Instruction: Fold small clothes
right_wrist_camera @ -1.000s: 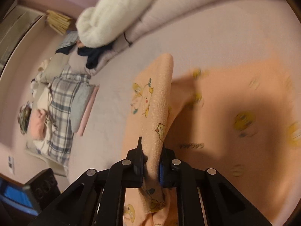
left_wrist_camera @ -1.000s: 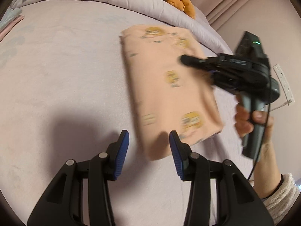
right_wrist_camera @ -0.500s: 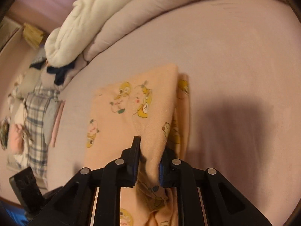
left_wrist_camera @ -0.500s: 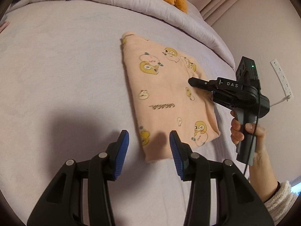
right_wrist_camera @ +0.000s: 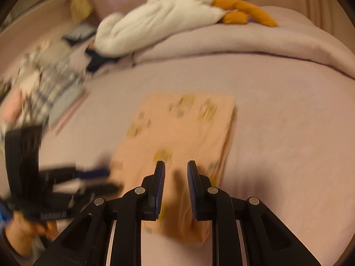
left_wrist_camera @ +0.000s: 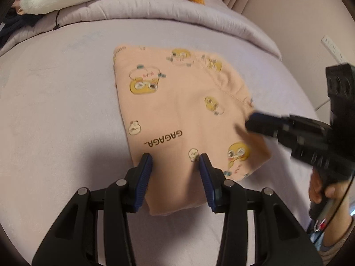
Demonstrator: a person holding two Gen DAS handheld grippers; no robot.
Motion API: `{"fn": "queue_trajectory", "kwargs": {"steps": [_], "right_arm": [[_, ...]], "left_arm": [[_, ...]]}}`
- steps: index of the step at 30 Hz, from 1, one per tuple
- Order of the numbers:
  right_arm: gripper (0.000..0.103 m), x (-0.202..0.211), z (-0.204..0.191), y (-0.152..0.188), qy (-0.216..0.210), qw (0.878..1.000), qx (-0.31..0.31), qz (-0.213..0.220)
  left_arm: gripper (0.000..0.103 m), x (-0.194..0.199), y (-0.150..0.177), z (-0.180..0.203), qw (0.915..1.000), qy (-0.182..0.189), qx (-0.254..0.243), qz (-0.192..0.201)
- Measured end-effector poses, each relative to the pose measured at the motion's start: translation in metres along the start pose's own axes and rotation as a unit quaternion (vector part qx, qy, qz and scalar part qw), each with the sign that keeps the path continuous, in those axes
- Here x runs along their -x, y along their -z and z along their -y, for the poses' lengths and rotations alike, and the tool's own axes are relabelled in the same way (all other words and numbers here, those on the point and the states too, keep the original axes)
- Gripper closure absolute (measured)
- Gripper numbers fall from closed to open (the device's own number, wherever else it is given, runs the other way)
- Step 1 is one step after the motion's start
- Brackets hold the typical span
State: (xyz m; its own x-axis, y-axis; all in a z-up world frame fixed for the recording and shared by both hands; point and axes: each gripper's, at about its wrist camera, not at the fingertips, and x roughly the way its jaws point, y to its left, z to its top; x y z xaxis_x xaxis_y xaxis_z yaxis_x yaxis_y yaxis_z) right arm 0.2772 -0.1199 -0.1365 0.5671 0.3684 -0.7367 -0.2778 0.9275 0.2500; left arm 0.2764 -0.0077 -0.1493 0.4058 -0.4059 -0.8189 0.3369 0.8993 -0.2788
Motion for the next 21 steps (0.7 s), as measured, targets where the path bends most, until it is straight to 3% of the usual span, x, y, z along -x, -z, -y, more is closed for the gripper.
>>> {"fn": "queue_trajectory", "kwargs": {"steps": [4,7,11,13,14,16,17,18,21], "right_arm": [[0.083,-0.020,0.005,0.030,0.029,0.998,0.014,-0.046],[0.083,-0.019,0.012,0.041,0.049,0.998,0.019,-0.046],[0.083,-0.009,0.020,0.047,0.030,0.999,-0.004,-0.046],[0.082,0.002,0.023,0.051,0.015,0.999,-0.013,-0.046],[0.076,0.008,0.027,0.053,0.004,0.999,-0.022,-0.046],[0.056,0.022,0.038,0.061,-0.018,0.998,-0.043,-0.042],[0.039,0.026,0.042,0.063,-0.027,0.997,-0.056,-0.040],[0.034,0.030,0.047,0.064,-0.033,0.996,-0.069,-0.038],[0.034,0.030,0.064,0.066,-0.047,0.992,-0.109,-0.033]], "left_arm": [[0.061,-0.010,0.006,-0.002,0.9997,-0.013,-0.018,-0.010],[0.059,-0.007,0.011,-0.005,0.9998,-0.009,-0.019,-0.006],[0.057,0.006,0.022,-0.014,1.0000,0.004,-0.003,-0.003],[0.046,0.014,0.030,-0.025,0.9997,0.013,0.022,-0.007],[0.044,0.017,0.034,-0.031,0.9991,0.022,0.036,-0.006],[0.044,0.024,0.040,-0.046,0.9974,0.036,0.062,-0.003],[0.043,0.026,0.041,-0.052,0.9966,0.040,0.073,-0.003],[0.043,0.028,0.041,-0.059,0.9954,0.044,0.085,-0.001],[0.043,0.030,0.039,-0.076,0.9912,0.057,0.119,0.002]]}}
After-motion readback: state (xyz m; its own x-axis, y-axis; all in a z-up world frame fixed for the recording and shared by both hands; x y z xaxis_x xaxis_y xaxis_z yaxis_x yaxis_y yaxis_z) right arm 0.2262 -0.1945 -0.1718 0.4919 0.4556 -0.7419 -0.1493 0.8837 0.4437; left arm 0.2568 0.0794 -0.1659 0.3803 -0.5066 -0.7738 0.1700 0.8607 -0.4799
